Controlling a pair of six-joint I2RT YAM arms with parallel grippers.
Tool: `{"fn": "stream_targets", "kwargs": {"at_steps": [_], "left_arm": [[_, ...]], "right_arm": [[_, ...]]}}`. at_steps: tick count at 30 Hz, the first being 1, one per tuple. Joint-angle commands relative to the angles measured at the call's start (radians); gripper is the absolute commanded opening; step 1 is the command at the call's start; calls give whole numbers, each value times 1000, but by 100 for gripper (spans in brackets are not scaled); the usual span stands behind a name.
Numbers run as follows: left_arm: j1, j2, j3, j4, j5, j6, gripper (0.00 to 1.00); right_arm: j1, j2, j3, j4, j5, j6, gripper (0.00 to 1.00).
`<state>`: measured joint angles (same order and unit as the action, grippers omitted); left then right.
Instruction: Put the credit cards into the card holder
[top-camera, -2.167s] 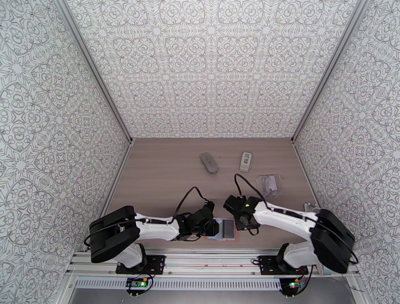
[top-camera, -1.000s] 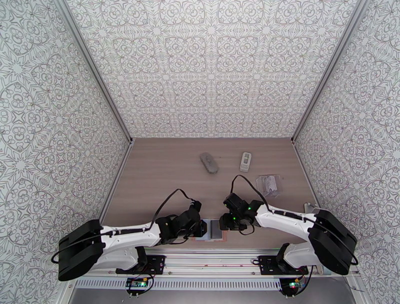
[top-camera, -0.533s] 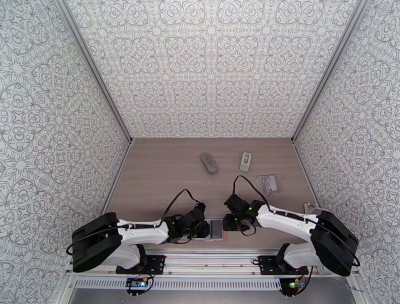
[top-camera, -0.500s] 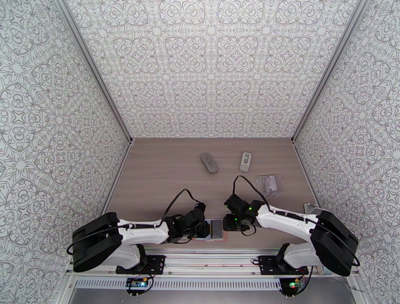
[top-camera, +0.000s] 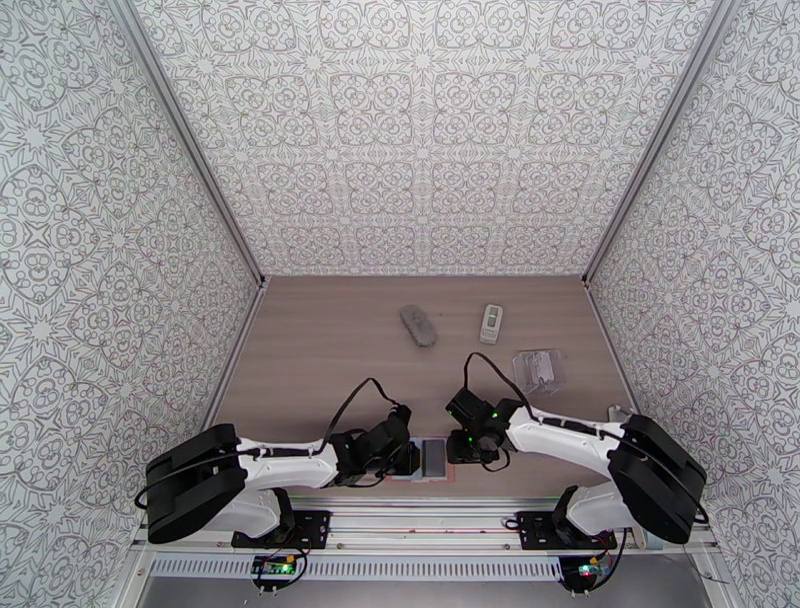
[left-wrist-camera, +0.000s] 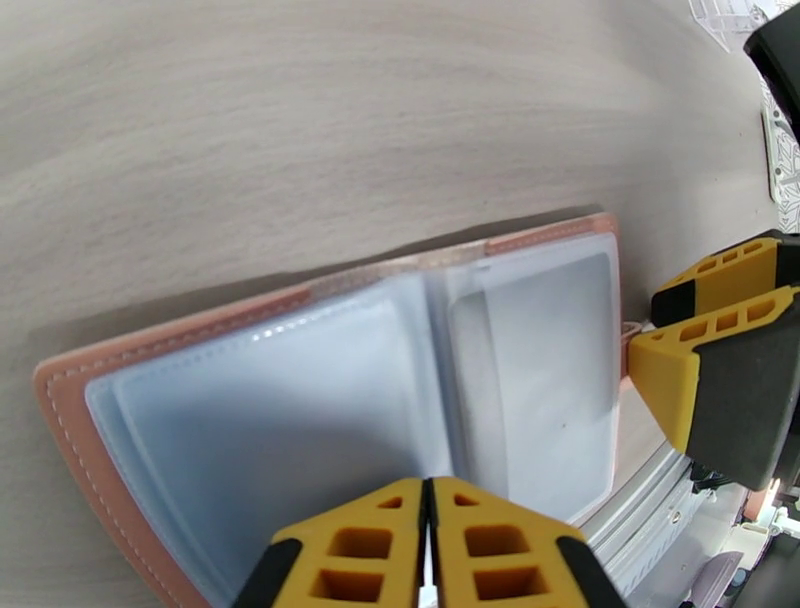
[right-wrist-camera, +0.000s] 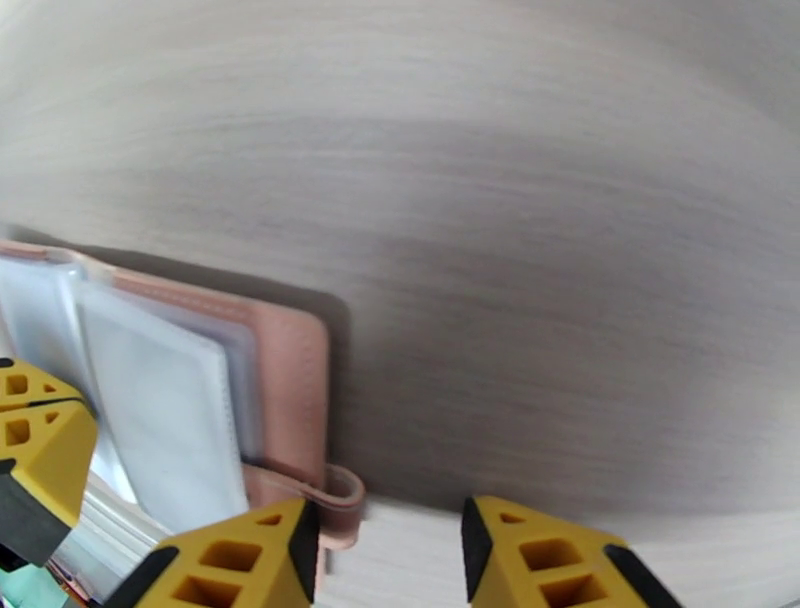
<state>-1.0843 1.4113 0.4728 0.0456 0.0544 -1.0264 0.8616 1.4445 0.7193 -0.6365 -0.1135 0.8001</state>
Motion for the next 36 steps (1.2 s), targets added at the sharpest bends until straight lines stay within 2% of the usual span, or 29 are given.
{"fn": "stream_targets", "kwargs": {"at_steps": [1,9,16,18,21,24,31,36], "left_arm": [[2,16,-17,-37,-25,-18,13],[1,21,-28,-29,-31,-28,13],[2,25,-26,-27,-30,-26,12],[0,25,-28,-25,-30,-28,13],[0,29,-27,-23,-30,-29,12],[0,33,-23,-25,-30,-26,12],[-2,29,-25,-25,-31,-28,12],[-1,34,-23,-25,-31,-28,12]], "right_arm": [[-7,28,30,-113,82,-26,43],[-7,42,52,-184,160,-27,39],[-7,18,37,-153,151,-18,38],[-6,-29,36,-132,139,-17,39],[-6,-100,24,-60,72,-8,50],[-7,-90,12,18,-24,-8,54],[-6,18,-7,45,-45,-10,54],[-6,51,-18,37,-40,-19,47]]}}
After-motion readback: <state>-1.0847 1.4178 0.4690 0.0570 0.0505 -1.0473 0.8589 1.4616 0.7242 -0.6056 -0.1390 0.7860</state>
